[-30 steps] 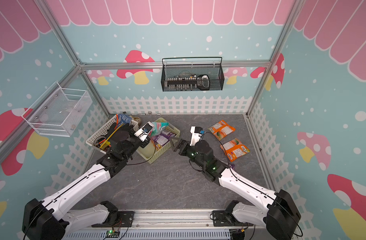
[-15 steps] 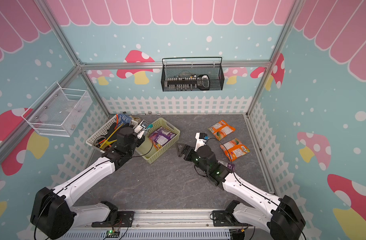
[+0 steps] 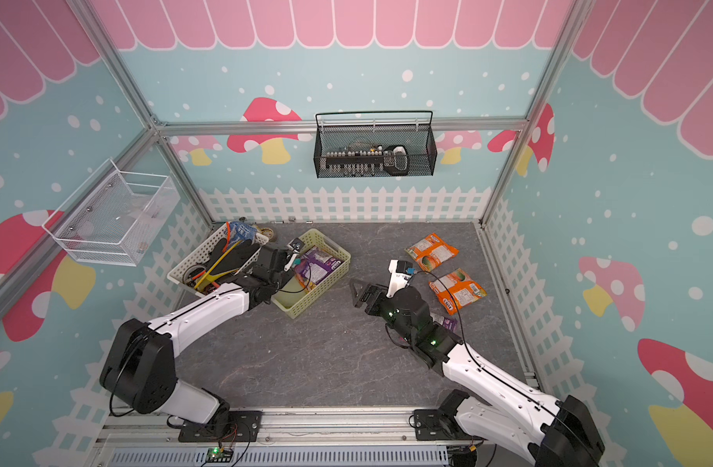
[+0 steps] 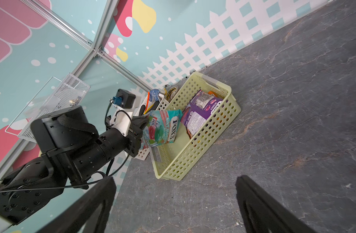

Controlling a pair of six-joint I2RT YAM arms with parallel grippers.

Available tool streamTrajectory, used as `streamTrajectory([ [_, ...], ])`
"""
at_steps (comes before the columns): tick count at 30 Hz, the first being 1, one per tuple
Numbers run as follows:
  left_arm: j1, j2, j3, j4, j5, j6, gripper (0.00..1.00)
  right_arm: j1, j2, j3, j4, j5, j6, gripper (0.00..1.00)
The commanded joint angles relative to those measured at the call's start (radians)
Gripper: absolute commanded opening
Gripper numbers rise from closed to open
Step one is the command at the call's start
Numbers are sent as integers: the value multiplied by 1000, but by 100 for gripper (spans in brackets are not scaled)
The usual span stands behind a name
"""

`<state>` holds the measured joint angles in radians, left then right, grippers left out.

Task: Put the candies in the basket
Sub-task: Place the candy in the basket.

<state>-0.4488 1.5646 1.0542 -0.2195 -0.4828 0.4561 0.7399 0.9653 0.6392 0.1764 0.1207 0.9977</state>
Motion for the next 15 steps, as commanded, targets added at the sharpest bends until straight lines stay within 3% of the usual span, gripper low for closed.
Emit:
streamTrajectory([
  [1, -30, 66, 27, -120, 128, -153, 4, -7, -18, -7, -22, 22, -25, 99],
  [9, -47, 146, 93, -162, 334, -258, 19, -7, -22, -6, -31, 29, -31, 99],
  [15, -38, 183, 113, -162, 394, -279, 30, -7, -13, 0, -29, 17, -26, 98],
])
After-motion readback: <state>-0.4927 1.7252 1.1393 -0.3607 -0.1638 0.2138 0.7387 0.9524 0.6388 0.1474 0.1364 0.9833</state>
